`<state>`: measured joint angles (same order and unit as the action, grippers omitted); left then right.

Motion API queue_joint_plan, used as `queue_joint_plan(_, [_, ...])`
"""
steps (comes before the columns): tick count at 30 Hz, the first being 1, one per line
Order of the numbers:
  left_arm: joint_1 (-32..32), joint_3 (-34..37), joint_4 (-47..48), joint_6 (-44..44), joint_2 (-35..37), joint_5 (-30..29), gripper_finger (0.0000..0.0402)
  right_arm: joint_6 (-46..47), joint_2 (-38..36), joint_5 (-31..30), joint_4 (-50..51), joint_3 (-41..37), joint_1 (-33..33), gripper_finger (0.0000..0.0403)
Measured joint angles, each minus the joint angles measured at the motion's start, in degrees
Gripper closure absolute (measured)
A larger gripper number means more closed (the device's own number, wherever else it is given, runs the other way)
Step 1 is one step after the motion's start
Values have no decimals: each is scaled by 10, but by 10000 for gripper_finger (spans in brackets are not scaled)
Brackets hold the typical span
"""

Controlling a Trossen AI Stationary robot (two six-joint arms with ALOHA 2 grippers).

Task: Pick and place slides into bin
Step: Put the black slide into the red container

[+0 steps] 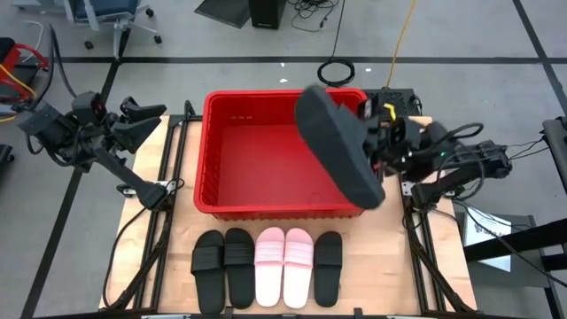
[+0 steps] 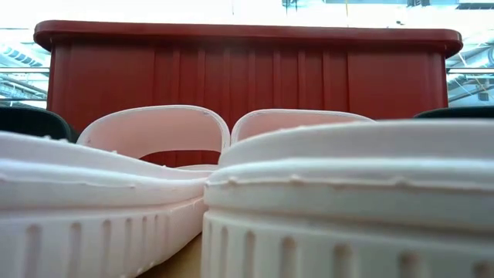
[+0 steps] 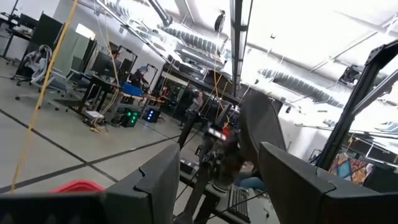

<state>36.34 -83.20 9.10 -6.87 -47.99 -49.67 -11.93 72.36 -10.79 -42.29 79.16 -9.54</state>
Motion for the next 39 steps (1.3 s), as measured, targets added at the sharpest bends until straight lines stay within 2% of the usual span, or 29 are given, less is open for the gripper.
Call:
queue_joint_plan(4, [0, 0, 0, 29, 1, 0, 188, -54, 0, -64, 133, 83, 21, 399])
queue_joint_plan(14, [0, 0, 2, 102, 7, 1, 188, -159, 33, -299, 464, 307, 45, 399])
queue_joint_plan(18, [0, 0, 6, 81, 24, 1, 188, -162, 60, -368, 556, 367, 54, 399])
queue_joint_plan(22, [0, 0, 6, 78, 45, -1, 188, -149, 87, -402, 630, 412, 63, 399])
queue_joint_plan(28, [0, 0, 6, 73, 76, -65, 188, -77, 110, -411, 727, 449, 105, 399])
queue_joint_plan(34, [0, -4, -27, 111, 83, -122, 188, -2, 111, -309, 860, 456, 185, 399])
queue_joint_plan(39, [0, -44, -36, 154, 75, -131, 188, 44, 119, -217, 991, 455, 251, 399])
